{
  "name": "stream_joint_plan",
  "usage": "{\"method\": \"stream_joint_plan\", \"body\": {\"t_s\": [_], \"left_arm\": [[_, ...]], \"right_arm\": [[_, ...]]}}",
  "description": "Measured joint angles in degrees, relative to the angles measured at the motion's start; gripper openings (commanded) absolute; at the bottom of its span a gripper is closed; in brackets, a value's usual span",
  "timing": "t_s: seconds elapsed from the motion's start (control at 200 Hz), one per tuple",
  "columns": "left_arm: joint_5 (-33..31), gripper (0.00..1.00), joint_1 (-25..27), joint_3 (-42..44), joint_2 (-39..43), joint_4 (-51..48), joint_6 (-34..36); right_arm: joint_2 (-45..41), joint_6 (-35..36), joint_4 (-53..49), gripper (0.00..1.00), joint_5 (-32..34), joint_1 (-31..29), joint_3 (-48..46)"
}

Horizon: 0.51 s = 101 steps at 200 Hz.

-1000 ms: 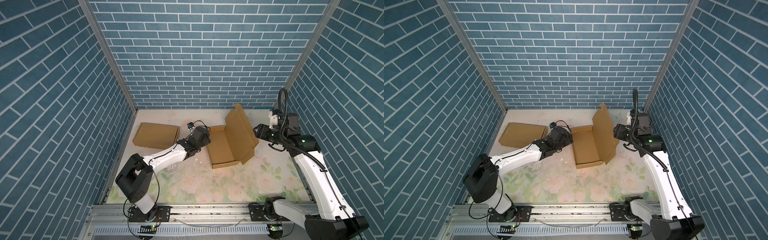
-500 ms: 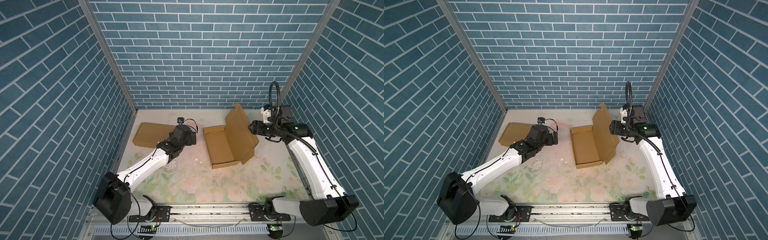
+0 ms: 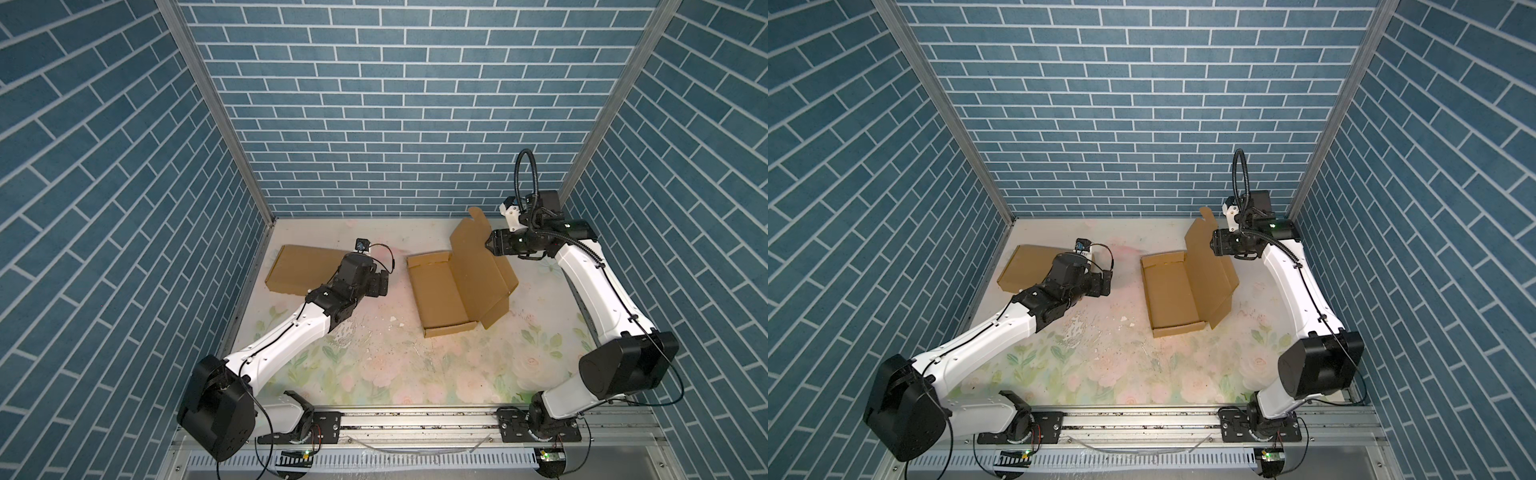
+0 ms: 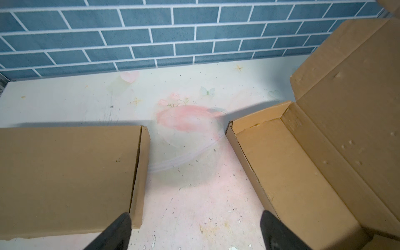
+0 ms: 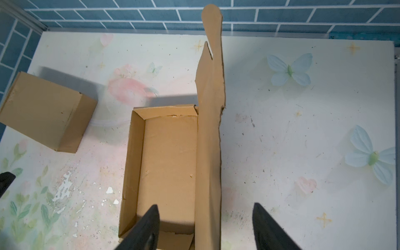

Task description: Fold the paper box

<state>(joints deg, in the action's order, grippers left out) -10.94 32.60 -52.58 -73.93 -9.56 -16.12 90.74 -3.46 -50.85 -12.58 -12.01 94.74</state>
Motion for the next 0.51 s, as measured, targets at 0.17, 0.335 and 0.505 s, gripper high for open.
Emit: {"method": "stream_joint_plan", "body": {"t_s": [0.17, 0.335, 0.505], "left_arm": [[1.6, 0.90, 0.0, 0.0, -0.3, 0.5, 0.2], [2.9, 0.88, 0.0, 0.0, -1.3, 0.4, 0.1], [3.8, 0.87, 0.0, 0.0, -1.7, 0.4, 0.1]], "right_arm": [[4.8, 4.7, -0.8, 0.52, -1.1, -0.5, 2.0], [8.5, 11.3, -2.3, 0.46, -3.5, -0.9, 4.2], [10.8, 18.6, -5.1, 0.35, -5.9, -1.2, 8.0]]}}
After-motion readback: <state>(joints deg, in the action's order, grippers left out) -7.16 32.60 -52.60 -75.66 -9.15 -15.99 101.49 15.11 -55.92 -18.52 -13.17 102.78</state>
